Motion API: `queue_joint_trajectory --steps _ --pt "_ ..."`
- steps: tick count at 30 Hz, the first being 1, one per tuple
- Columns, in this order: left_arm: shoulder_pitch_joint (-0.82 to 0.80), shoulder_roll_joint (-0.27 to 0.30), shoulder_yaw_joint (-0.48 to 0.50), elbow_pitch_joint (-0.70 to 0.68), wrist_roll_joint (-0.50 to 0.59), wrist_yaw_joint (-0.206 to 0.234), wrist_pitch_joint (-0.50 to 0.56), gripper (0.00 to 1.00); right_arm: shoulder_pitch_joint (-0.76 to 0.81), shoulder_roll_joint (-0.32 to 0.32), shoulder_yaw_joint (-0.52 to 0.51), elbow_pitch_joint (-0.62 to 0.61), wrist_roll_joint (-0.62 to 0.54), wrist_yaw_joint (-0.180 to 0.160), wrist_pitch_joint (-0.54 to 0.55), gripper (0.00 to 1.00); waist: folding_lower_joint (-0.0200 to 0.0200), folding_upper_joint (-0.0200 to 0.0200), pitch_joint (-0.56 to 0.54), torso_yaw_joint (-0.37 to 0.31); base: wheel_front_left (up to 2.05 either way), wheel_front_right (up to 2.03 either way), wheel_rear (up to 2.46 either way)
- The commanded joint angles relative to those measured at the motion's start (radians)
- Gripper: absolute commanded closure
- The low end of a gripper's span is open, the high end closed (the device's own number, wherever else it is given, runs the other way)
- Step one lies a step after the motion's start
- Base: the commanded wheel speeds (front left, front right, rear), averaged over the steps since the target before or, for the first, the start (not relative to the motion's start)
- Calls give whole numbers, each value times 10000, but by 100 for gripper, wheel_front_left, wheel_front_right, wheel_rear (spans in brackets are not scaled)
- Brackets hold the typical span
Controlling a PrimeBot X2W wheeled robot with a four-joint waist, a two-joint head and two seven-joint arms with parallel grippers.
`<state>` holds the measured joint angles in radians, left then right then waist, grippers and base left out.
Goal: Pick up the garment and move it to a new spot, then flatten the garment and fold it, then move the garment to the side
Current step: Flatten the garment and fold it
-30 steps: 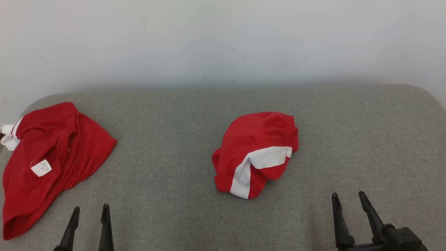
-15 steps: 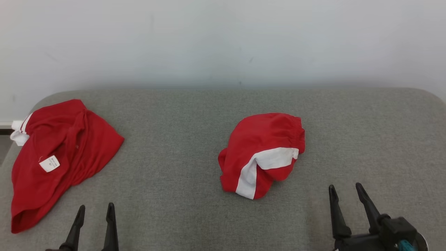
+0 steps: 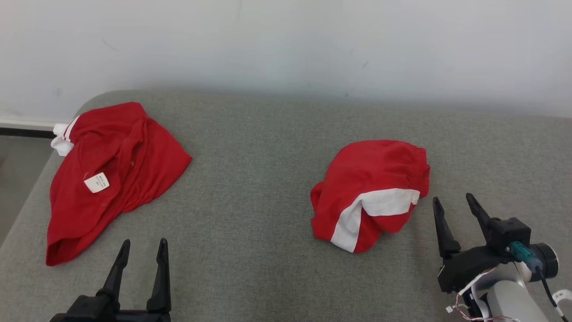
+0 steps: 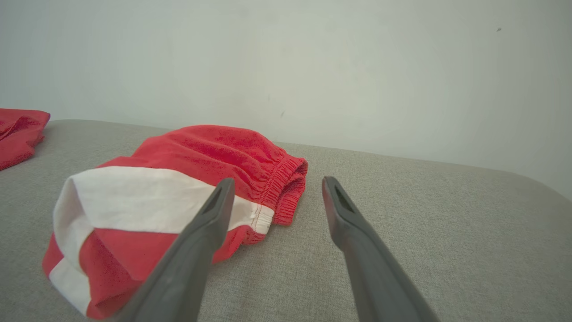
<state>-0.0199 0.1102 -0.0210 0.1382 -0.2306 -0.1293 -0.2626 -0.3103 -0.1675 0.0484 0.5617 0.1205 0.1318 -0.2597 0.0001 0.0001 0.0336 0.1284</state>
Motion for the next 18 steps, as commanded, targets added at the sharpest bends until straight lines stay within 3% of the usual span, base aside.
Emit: queue_joint_trajectory --steps 1,9,18 --pt "-183 -18 -25 35 -29 -3 -34 0 -364 -113 17 377 95 -21 -17 0 -1 -1 389 387 0 0 0" --pt "-626 -54 -286 140 -174 -6 -34 0 -1835 -452 381 2362 471 -21 -23 0 -1 -1 989 807 0 0 0" --pt "-1100 0 -542 235 -314 -6 -36 0 -2752 -310 702 4108 1105 -22 -13 0 -1 -1 1349 1054 0 0 0"
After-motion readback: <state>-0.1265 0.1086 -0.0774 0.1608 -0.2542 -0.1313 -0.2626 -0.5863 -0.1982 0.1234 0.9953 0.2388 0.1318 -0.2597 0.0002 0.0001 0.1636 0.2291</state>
